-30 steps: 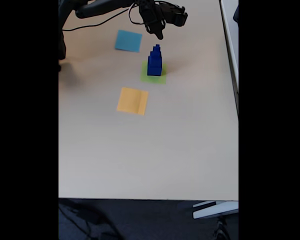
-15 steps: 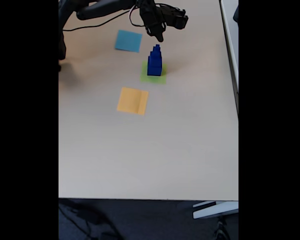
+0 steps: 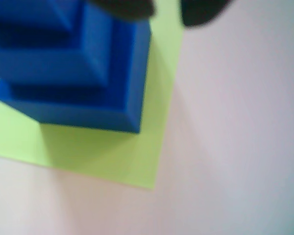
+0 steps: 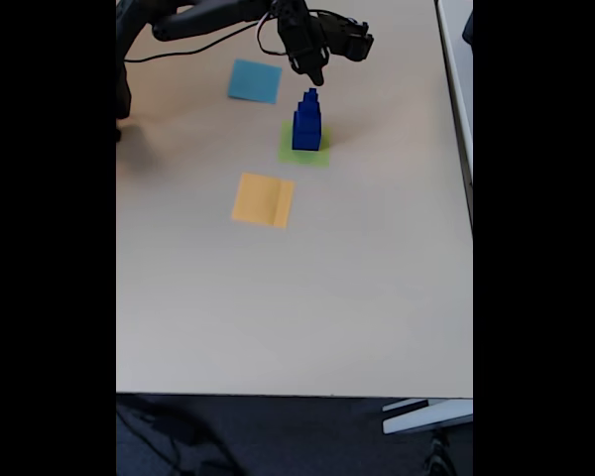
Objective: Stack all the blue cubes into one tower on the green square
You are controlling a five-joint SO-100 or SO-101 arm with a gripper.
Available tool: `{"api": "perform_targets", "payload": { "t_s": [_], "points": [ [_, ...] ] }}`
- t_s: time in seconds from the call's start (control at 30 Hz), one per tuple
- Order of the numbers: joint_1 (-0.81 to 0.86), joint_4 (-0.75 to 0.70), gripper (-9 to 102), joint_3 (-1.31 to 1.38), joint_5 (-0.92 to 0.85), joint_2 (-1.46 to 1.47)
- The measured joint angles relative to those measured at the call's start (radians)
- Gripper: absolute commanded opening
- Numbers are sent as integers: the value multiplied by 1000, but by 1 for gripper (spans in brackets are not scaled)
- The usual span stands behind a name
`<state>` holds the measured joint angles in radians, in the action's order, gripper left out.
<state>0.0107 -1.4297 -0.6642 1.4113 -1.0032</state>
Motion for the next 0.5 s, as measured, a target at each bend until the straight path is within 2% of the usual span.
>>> {"api": "perform_targets", "payload": {
  "t_s": [0.5],
  "points": [
    [3,-12,0,0,0,11]
  ]
}}
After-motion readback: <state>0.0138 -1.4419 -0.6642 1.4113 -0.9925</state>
